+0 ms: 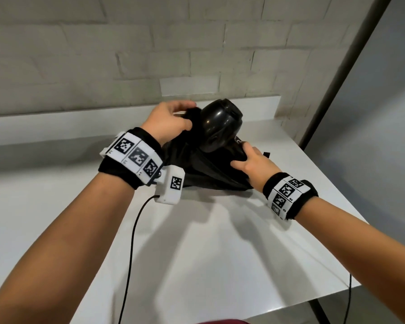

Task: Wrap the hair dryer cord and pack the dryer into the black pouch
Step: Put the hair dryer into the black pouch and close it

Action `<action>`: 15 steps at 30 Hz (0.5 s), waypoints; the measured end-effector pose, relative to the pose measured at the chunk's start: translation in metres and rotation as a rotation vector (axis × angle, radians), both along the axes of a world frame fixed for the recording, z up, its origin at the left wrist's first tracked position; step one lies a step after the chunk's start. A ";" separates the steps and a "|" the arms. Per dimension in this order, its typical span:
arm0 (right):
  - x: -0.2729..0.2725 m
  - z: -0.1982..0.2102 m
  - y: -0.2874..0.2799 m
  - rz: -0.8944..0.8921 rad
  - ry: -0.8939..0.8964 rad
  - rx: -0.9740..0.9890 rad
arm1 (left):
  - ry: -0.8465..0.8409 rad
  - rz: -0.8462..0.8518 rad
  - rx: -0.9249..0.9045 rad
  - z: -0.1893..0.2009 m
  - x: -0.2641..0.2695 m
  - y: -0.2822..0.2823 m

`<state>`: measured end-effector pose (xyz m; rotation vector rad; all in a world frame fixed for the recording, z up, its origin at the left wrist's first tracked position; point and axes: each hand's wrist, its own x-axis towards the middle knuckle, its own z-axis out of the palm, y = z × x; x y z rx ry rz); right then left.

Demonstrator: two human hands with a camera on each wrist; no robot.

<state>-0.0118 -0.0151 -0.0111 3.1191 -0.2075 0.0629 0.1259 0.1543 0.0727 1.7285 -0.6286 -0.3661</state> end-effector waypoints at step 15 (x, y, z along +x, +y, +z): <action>0.006 -0.002 0.017 -0.013 0.031 -0.042 | -0.053 0.062 -0.309 -0.038 0.004 -0.004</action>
